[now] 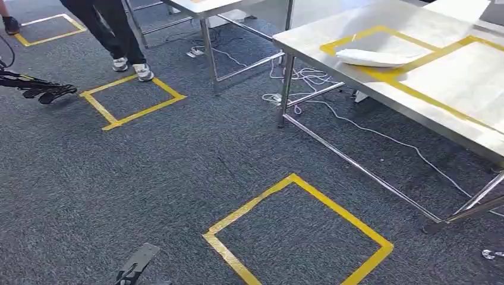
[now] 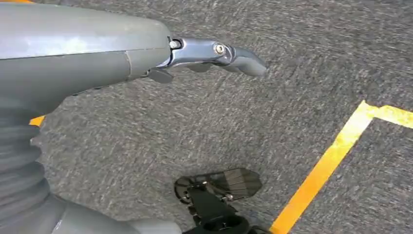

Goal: Take the parts from the cabinet and place them on the table.

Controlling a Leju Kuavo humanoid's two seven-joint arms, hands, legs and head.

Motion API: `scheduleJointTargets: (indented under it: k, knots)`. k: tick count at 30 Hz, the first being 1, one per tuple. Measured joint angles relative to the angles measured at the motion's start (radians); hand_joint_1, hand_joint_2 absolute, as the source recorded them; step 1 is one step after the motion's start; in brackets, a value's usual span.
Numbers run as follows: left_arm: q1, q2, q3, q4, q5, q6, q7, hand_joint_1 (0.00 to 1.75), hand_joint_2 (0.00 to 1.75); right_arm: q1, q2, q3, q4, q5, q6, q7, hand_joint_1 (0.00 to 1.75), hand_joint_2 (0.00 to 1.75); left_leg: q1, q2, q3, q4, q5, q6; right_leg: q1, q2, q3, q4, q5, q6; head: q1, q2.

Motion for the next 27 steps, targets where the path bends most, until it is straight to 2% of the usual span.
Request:
scheduleJointTargets:
  k: [10,15,16,17,18,20,27]
  knots:
    - [0.005,0.010,0.000,0.000,-0.013,0.009,-0.008,0.00,1.75,0.000,0.010,0.000,0.000,-0.008,-0.006,-0.001,0.00,0.00,0.000,0.000,-0.079,0.118,-0.039,-0.006,0.000,0.001,-0.083,0.129,-0.045,-0.004,0.000,0.000]
    - [0.010,0.002,-0.001,0.000,-0.026,0.010,-0.008,0.00,1.75,0.001,0.010,-0.001,0.000,-0.006,-0.011,0.006,0.00,0.00,0.000,0.000,-0.109,0.152,-0.047,-0.006,0.000,0.001,-0.112,0.165,-0.054,-0.004,0.000,0.000]
    - [0.011,0.003,-0.001,0.000,-0.026,0.008,-0.008,0.00,1.75,0.002,0.011,-0.002,0.000,-0.006,-0.011,0.003,0.00,0.00,-0.005,0.000,-0.111,0.157,-0.051,0.002,-0.006,0.000,-0.109,0.151,-0.049,0.005,-0.001,0.000]
    - [0.014,0.003,-0.001,0.000,-0.026,0.006,-0.008,0.00,1.75,0.002,0.013,-0.002,0.000,-0.009,-0.011,0.000,0.00,0.00,-0.005,-0.001,-0.104,0.141,-0.045,0.009,-0.004,-0.003,-0.105,0.148,-0.048,0.007,-0.001,0.000]
    - [0.015,0.000,-0.001,0.000,-0.026,0.005,-0.008,0.00,0.00,0.001,0.013,-0.004,0.000,-0.013,-0.010,-0.007,0.00,0.00,-0.001,-0.001,-0.099,0.131,-0.037,-0.007,-0.001,0.001,-0.102,0.144,-0.046,-0.008,0.001,0.000]
    - [0.016,0.000,0.000,0.000,-0.026,0.002,-0.008,0.00,0.00,-0.001,0.013,-0.006,0.000,-0.017,-0.010,-0.014,0.00,0.00,-0.002,-0.001,-0.099,0.129,-0.037,-0.004,-0.001,-0.001,-0.101,0.142,-0.045,-0.004,0.000,0.000]
    - [0.016,0.003,0.002,0.000,-0.025,-0.003,-0.019,0.00,0.00,0.000,0.015,-0.011,0.000,-0.023,-0.014,-0.035,0.00,0.00,-0.002,-0.001,-0.099,0.129,-0.038,-0.002,-0.001,0.000,-0.101,0.139,-0.044,-0.002,0.000,0.000]
